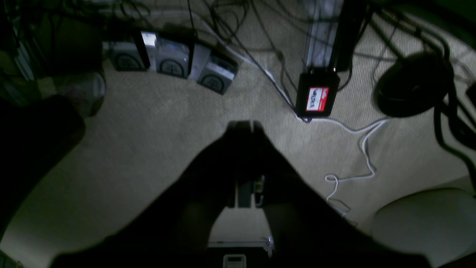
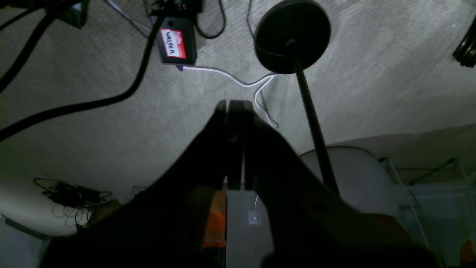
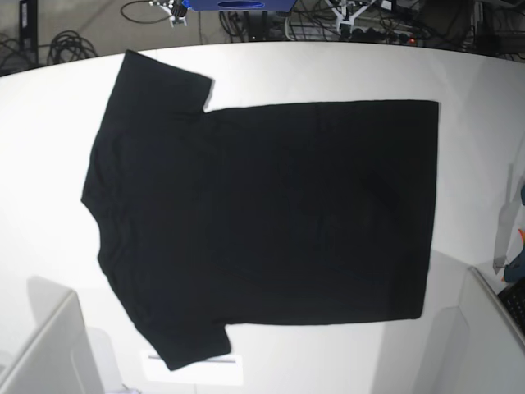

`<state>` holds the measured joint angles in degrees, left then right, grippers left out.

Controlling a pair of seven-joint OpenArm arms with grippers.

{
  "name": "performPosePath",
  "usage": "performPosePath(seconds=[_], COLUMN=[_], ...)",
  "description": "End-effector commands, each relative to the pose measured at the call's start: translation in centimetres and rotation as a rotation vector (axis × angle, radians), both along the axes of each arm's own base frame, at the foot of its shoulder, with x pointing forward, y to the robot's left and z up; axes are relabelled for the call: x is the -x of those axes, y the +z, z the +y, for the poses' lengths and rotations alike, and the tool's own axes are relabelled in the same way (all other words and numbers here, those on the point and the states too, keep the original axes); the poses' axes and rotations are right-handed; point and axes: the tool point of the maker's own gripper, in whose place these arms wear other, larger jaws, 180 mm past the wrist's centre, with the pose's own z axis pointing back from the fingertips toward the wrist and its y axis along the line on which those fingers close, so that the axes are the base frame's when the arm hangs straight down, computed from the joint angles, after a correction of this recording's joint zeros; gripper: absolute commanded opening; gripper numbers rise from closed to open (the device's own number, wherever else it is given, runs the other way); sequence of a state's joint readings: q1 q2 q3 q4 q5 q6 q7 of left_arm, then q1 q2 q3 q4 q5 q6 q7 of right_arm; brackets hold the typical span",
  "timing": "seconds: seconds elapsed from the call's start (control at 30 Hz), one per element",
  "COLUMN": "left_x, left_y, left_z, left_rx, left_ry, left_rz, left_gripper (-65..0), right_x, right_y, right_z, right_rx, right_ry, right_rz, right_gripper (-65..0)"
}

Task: Fold the T-shirt properly
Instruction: 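Move both grippers toward the shirt's collar-side shoulder corners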

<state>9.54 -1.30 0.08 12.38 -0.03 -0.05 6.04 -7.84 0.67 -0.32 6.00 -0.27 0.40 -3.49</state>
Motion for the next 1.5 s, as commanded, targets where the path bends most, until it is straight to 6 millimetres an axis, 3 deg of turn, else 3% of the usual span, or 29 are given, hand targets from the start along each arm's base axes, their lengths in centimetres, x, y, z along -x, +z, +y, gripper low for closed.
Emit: performPosePath(seconds=[0.0,0.2,0.5,0.83,0.97,1.07,1.27,1.4,1.47], left_x=[0.3,-1.1,1.1,-0.1,1.0,2.6,5.3,7.2,7.3], left_y=[0.0,0.0,0.1,0.1,0.2,0.5,2.9,5.1,6.3], left_z=[0.2,0.2,0.2,0.4,0.4,0.3,5.4,7.0,6.9], left_rx=[-0.003,-0.002,-0.002,-0.004,-0.004,0.0,-0.07,-0.086,-0.079], left_ry=[-0.003,0.0,-0.003,-0.002,-0.013,-0.019,-0.056,-0.094,-0.066], left_rz=[0.005,-0.091,0.003,-0.084,-0.05,-0.034,-0.085,-0.112,-0.146], left_gripper=[-65.0,-65.0,-65.0,-65.0,-65.0,-65.0,-65.0,-65.0,-65.0], right_x=[0.4,-0.7,0.8,-0.1,0.5,3.0,6.7,6.3,5.6], right_y=[0.0,-0.2,0.1,-0.1,0.0,0.3,2.0,4.8,6.7], right_z=[0.1,0.3,0.2,0.3,0.3,0.3,-1.0,-3.1,-3.8], right_rx=[0.003,-0.003,0.002,-0.002,0.0,0.011,0.048,0.097,0.121], right_ry=[0.0,-0.001,-0.002,-0.001,-0.018,-0.084,-0.165,-0.204,-0.24], right_rz=[0.007,-0.074,0.019,-0.056,-0.047,-0.011,0.031,-0.04,-0.086], right_gripper=[-65.0,-65.0,-65.0,-65.0,-65.0,-65.0,-65.0,-65.0,-65.0])
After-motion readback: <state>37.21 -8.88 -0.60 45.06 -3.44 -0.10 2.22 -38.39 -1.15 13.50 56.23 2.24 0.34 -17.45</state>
